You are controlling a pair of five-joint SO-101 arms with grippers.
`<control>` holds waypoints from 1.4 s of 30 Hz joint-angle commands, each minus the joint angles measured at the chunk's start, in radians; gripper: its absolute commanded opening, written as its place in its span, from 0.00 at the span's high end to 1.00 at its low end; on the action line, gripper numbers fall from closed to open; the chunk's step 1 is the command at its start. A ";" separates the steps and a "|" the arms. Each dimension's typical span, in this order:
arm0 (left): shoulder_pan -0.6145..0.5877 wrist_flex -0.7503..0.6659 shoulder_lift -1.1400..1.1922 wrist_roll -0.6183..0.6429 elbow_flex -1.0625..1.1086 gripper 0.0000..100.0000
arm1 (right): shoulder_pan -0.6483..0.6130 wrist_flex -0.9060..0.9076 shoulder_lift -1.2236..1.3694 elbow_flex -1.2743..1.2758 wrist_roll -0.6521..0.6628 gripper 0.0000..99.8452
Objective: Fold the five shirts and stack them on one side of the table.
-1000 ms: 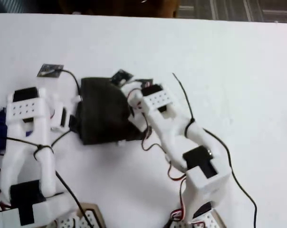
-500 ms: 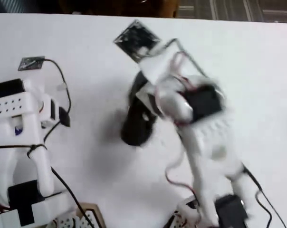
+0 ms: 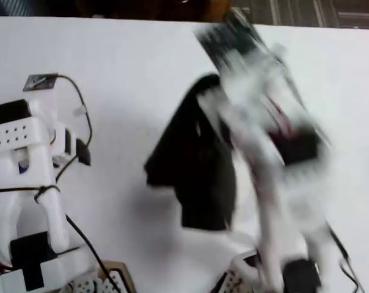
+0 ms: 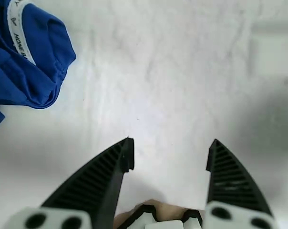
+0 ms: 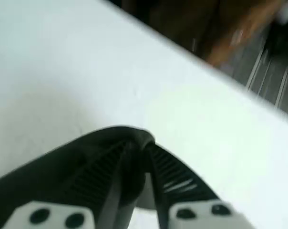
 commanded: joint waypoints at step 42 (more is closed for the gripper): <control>-0.095 -0.005 -0.046 -0.005 -0.039 0.74 | -0.205 -0.082 0.958 -0.315 0.020 0.99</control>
